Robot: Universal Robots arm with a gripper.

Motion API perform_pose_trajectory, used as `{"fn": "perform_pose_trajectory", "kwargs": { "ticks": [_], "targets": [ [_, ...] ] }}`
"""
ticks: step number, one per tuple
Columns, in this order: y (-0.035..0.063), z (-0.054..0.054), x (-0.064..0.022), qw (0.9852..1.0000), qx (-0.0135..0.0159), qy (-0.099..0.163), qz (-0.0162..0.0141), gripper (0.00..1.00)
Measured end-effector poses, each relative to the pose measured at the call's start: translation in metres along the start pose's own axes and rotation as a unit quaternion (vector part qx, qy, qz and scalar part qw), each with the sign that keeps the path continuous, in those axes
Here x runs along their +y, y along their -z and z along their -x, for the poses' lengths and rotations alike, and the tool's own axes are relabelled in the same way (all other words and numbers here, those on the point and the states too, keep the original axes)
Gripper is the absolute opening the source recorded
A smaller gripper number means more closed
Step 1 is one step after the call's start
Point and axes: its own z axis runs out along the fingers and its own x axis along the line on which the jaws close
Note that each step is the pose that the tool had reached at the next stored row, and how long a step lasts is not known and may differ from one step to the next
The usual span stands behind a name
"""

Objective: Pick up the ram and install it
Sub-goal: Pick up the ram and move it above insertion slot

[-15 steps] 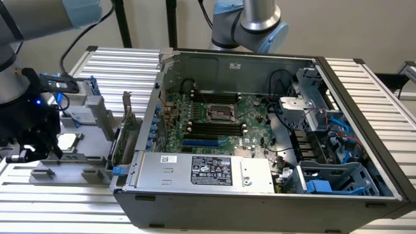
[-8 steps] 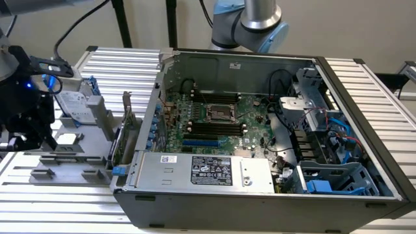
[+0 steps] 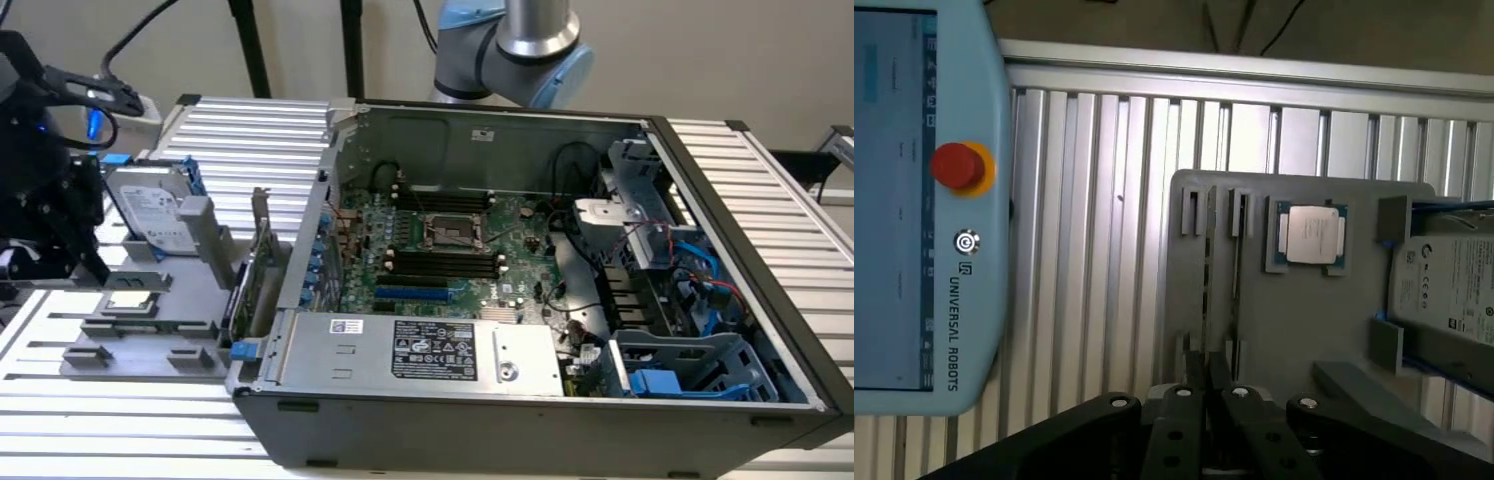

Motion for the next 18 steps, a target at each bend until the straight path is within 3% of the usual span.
{"fn": "perform_pose_trajectory", "kwargs": {
  "ticks": [10, 18],
  "targets": [
    [0.0437, -0.001, -0.0417, 1.0, -0.0037, 0.0, 0.0, 0.14],
    [0.0692, -0.003, -0.0771, 1.0, -0.0077, 0.0, 0.0007, 0.14]
  ]
}}
